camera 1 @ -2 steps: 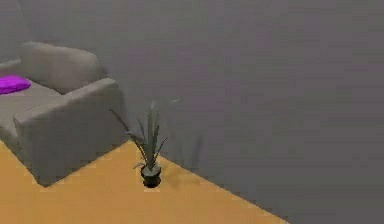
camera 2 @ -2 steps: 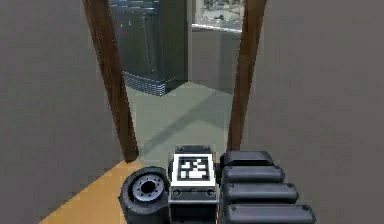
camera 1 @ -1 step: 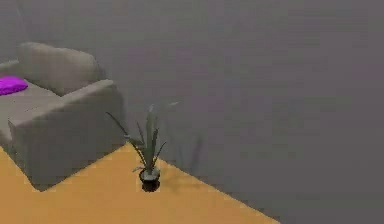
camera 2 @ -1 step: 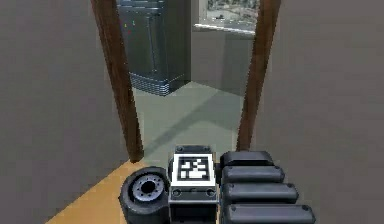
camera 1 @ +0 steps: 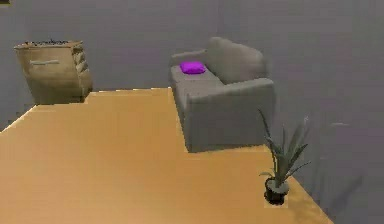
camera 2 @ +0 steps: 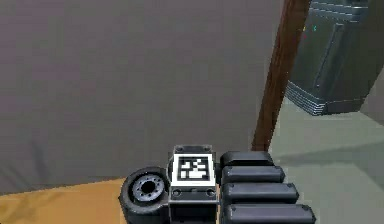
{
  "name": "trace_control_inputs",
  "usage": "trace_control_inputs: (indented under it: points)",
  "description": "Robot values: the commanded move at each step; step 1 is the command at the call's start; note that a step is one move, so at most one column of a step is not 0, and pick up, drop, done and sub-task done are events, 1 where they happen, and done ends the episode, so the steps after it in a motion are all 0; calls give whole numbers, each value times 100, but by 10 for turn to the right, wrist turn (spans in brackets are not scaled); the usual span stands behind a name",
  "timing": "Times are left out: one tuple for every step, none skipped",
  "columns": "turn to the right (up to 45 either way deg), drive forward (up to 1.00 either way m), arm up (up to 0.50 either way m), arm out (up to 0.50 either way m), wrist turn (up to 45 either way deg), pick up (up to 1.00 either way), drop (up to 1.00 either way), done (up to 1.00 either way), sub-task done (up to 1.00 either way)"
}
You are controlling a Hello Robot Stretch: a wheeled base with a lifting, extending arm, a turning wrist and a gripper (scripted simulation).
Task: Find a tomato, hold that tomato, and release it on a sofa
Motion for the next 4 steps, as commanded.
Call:
trace_control_inputs:
  points:
    - [-210,0,0,0,0,0,0,0,0]
    - [0,100,0,0,0,0,0,0,0]
    - [0,60,0,0,0,0,0,0,0]
    - [90,0,0,0,0,0,0,0,0]
